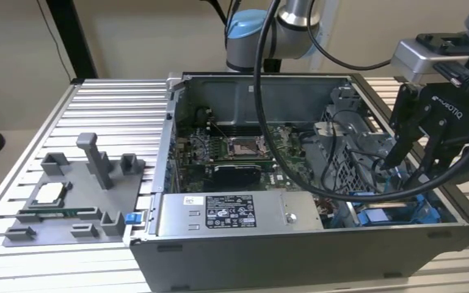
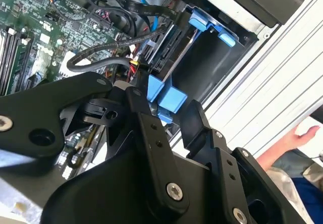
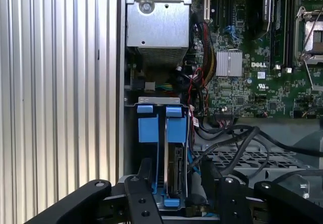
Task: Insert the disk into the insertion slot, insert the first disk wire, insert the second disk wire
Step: 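Insert the disk into the insertion slot, then insert the first disk wire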
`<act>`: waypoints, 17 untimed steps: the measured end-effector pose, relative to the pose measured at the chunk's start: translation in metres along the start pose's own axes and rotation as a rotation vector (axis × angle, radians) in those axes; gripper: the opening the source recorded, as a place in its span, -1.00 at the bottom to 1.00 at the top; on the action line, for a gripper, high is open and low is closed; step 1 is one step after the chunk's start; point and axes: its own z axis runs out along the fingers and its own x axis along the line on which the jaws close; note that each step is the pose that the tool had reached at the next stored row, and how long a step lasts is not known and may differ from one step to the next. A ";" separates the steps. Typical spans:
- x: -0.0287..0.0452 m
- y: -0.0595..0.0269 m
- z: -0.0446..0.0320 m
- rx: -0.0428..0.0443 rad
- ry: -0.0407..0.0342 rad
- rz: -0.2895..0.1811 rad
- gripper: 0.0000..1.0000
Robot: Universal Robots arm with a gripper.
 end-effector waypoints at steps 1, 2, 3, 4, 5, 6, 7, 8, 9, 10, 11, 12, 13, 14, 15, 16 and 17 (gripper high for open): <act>0.0000 0.0000 -0.0002 0.0000 0.0000 0.000 1.00; 0.0000 0.0000 -0.0003 0.0000 0.0000 0.000 1.00; 0.0000 0.0000 -0.0003 0.0000 -0.0001 0.000 1.00; 0.0000 0.0000 -0.0003 0.0000 -0.0001 0.000 1.00; 0.0000 0.0000 -0.0005 0.0000 0.0000 0.000 1.00; 0.0000 0.0000 -0.0005 0.0000 0.0000 0.000 1.00; 0.0000 0.0000 -0.0005 0.0000 0.0001 0.000 1.00; 0.0000 0.0000 -0.0006 0.0000 0.0000 0.000 1.00; 0.0000 0.0000 -0.0008 0.0000 0.0001 0.000 1.00; 0.0000 0.0001 -0.0013 0.0000 0.0004 0.000 1.00; -0.0001 0.0001 -0.0020 0.0000 0.0004 0.000 1.00; -0.0001 0.0001 -0.0027 0.0000 0.0002 0.000 1.00; -0.0002 0.0002 -0.0037 0.0000 0.0004 0.000 1.00; -0.0005 0.0002 -0.0044 0.0000 0.0003 0.000 1.00; -0.0011 0.0003 -0.0051 0.0000 0.0003 0.000 1.00; -0.0019 0.0003 -0.0055 0.0000 0.0002 0.000 1.00; -0.0028 0.0003 -0.0059 0.0003 0.0004 0.000 1.00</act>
